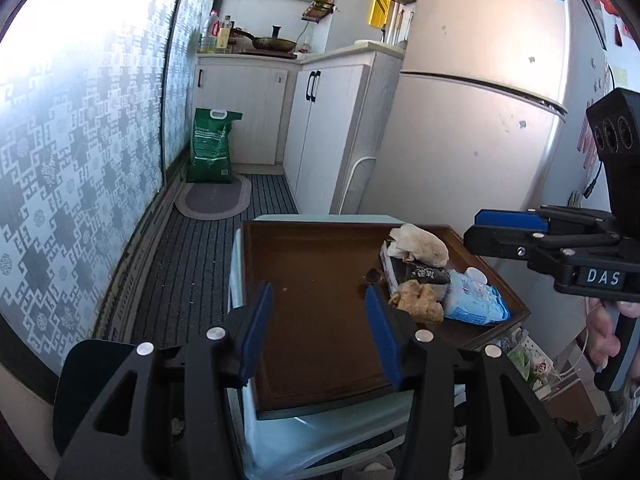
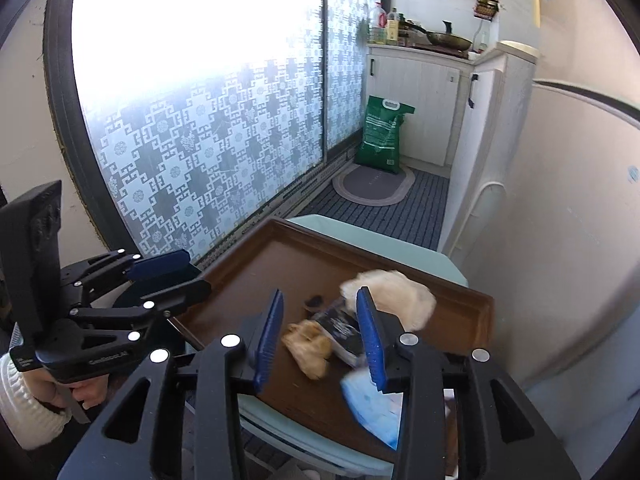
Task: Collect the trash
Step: 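Move both tools back over the tray of trash, then grasp the ginger root piece with the left tool while the right tool grasps the wet-wipe pack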
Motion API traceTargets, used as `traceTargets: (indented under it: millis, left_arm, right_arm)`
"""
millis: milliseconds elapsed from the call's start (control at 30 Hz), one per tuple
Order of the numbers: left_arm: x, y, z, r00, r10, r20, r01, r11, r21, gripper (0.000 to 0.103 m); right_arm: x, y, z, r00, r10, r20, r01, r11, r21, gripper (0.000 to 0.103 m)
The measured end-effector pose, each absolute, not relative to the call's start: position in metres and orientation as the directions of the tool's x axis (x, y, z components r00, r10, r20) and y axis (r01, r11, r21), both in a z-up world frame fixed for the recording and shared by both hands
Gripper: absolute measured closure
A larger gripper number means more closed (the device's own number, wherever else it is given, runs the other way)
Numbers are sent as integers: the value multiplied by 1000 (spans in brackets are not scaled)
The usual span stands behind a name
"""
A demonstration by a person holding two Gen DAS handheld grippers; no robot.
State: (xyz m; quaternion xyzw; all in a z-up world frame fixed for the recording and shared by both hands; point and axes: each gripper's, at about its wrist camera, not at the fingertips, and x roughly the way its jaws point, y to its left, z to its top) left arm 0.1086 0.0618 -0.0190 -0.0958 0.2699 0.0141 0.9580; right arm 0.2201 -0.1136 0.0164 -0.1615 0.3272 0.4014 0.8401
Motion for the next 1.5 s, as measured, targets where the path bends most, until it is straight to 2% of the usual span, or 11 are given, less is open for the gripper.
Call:
traceTargets:
  millis: [233,300,400,500,733,900,1100,1200,1300,1500]
  left_arm:
    - [128,31,-30,830,-60,-554,-24,989,-143,41]
    - [134,24,-34,819,-71,-569,-11,990,-139,37]
    - [141,14,-40,799,-90,-595,14,991,-131,34]
    - [146,4,-44,791,-97,-604,30,992,-119,34]
    - [154,-2,-45,784,-120,-610,40,989,-143,34]
    - [159,-4,-47,777,-125,-617,41,988,-149,34]
    - [165,0,-49,769,-122,-628,29,987,-157,37]
    - [168,2,-49,768,-126,-628,33,987,-158,44]
    - [169,1,-49,765,-127,-632,41,988,-150,56]
    - [167,0,-48,770,-137,-624,52,987,-152,57]
  right_arm:
    - [231,-149,10,456,555,-696,-763,647,16,55]
    - [232,-156,7,446,550,-706,-764,645,21,49]
    - [233,-165,3,414,554,-722,-775,631,40,44]
    - [234,-172,-4,357,553,-753,-788,611,75,35]
    - [233,-175,-16,319,531,-785,-789,607,90,33]
    - [234,-171,-24,307,517,-799,-786,611,94,27]
    - [239,-166,-29,303,506,-808,-771,629,104,21]
    - [238,-163,-31,300,496,-815,-765,635,106,20]
    - [239,-161,-33,296,489,-821,-762,639,105,19]
    - [241,-156,-42,290,466,-836,-754,649,100,18]
